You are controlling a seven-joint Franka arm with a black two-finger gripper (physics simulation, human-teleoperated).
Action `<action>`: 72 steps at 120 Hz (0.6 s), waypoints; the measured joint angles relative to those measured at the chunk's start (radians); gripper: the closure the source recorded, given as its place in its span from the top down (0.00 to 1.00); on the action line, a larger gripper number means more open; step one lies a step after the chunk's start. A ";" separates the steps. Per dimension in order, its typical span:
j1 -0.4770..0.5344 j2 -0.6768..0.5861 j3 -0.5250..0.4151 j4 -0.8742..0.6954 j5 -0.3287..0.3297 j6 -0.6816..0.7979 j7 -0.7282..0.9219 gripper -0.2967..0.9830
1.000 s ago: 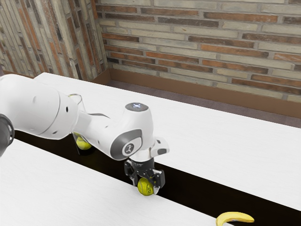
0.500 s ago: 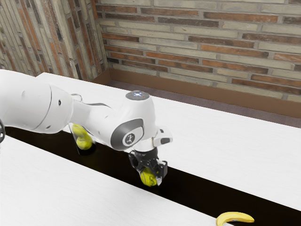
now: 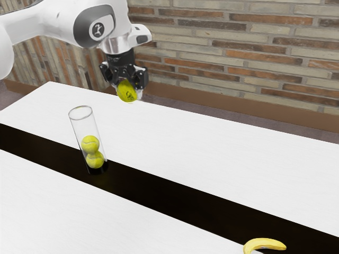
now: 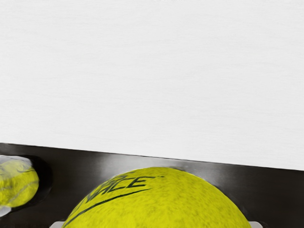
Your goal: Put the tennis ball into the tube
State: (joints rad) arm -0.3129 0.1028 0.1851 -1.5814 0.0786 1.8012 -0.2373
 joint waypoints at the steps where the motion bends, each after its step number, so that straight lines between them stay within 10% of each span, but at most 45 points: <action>1: 0.009 0.000 0.000 0.005 0.000 -0.008 0.002 0.53; 43: 0.403 0.033 -0.131 0.043 -0.071 -0.168 0.117 0.54; 72: 0.488 0.098 -0.156 0.091 -0.086 -0.191 0.189 0.54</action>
State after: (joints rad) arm 0.1749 0.2009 0.0295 -1.4908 -0.0072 1.6099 -0.0481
